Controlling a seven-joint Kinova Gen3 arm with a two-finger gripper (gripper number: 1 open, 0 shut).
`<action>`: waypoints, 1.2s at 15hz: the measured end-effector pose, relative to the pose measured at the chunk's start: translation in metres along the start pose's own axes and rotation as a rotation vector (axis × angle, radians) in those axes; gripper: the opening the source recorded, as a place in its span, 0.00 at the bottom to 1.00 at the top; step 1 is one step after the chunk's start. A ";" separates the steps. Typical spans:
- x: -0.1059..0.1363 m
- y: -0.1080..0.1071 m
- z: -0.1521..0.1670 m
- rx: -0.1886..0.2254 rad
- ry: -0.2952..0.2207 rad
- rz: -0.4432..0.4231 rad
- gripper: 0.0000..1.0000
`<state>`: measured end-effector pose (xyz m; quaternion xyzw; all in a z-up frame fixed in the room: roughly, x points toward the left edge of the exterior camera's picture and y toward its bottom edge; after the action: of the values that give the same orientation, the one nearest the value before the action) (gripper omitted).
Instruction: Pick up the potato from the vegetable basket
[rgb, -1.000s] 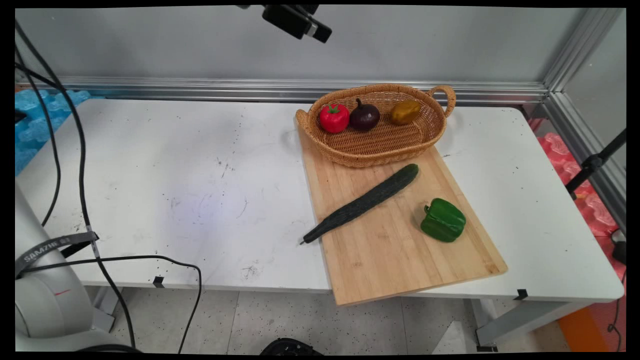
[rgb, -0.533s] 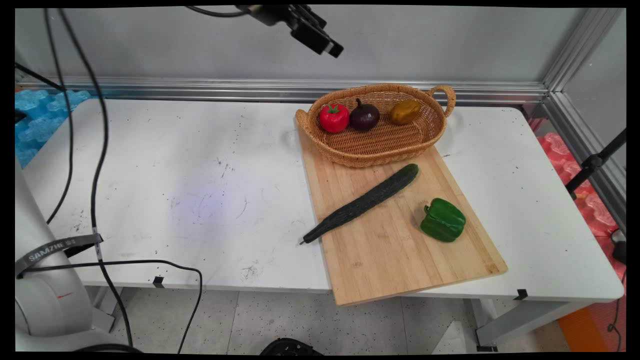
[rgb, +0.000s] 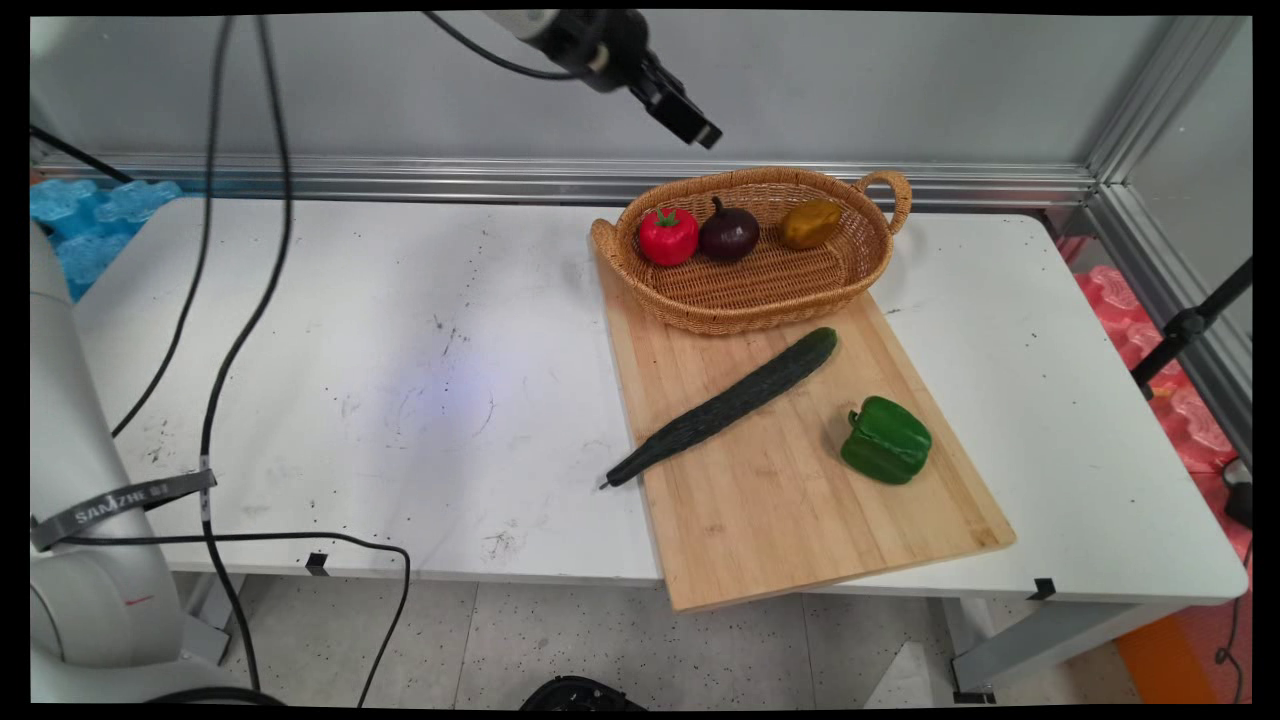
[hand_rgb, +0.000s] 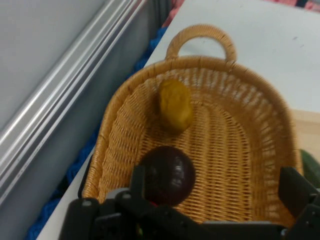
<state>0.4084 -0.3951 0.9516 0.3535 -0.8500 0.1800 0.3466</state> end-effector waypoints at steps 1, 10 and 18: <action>0.002 -0.001 0.012 0.006 -0.011 0.001 1.00; 0.015 -0.012 0.127 0.037 -0.112 0.011 1.00; 0.026 -0.012 0.221 0.019 -0.162 0.012 1.00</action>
<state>0.3018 -0.5372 0.8178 0.3649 -0.8758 0.1607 0.2720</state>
